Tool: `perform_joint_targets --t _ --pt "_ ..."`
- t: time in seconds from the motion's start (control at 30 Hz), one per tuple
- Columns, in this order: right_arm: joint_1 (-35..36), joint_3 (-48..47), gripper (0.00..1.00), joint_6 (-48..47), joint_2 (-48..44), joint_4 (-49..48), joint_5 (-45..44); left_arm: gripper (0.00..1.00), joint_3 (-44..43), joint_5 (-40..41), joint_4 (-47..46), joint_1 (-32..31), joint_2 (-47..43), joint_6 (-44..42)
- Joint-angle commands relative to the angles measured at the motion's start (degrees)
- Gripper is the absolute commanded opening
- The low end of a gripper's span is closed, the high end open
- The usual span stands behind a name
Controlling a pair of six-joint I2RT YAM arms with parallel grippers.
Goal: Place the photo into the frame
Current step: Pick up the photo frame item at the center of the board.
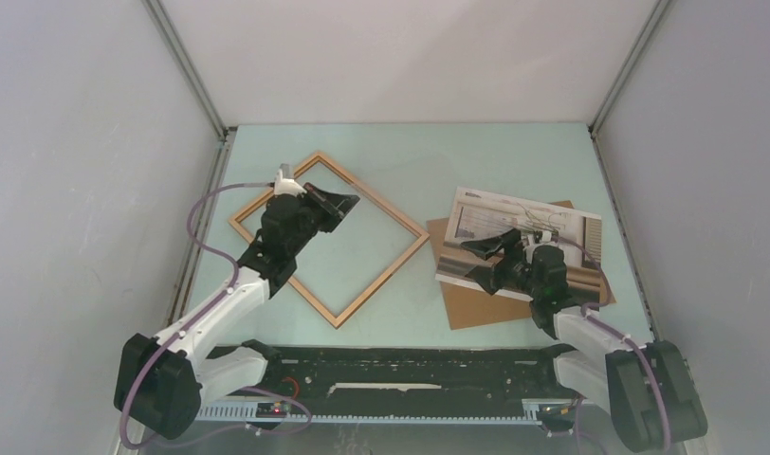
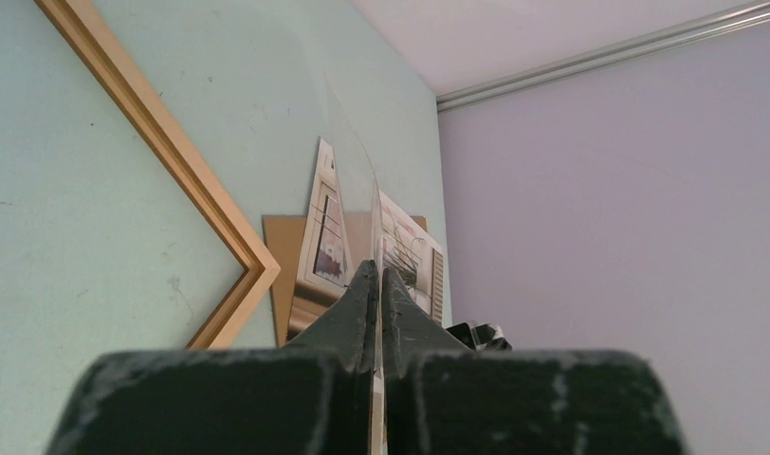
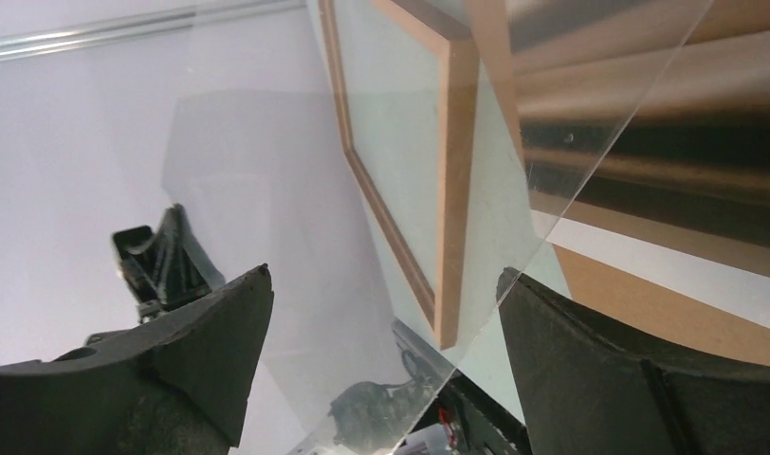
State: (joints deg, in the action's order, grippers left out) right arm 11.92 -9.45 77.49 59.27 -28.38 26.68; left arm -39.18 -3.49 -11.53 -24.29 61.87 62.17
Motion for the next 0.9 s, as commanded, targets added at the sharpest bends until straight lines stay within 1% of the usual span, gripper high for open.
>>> perform_joint_targets --t 0.0,0.2,0.27,0.4,0.5,0.6,0.87 --pt "-0.42 -0.12 0.94 6.79 1.32 -9.76 -0.18 0.00 3.18 0.66 -2.79 0.04 -2.85 2.40" --pt "1.02 -0.56 0.91 15.51 3.65 -16.25 -3.83 0.00 7.51 0.10 -5.65 -0.10 -4.33 4.64" --pt "1.17 -0.46 0.88 17.07 3.55 -16.63 -5.46 0.00 9.03 0.46 -6.26 -0.05 -4.91 5.02" --pt "1.49 -1.43 0.78 18.36 3.46 -11.73 -7.83 0.00 10.56 0.23 -7.45 -0.06 -5.48 5.48" --pt "2.42 -2.57 0.68 18.06 4.01 -7.71 -8.99 0.00 10.90 -0.11 -7.60 -0.11 -5.57 5.48" --pt "2.75 -2.61 0.58 18.08 4.82 -6.47 -10.11 0.00 11.26 -0.28 -7.85 -0.12 -5.62 5.42" --pt "3.87 -3.13 0.49 19.28 7.00 -7.39 -14.23 0.00 13.38 -0.93 -9.76 -0.31 -5.45 6.03"
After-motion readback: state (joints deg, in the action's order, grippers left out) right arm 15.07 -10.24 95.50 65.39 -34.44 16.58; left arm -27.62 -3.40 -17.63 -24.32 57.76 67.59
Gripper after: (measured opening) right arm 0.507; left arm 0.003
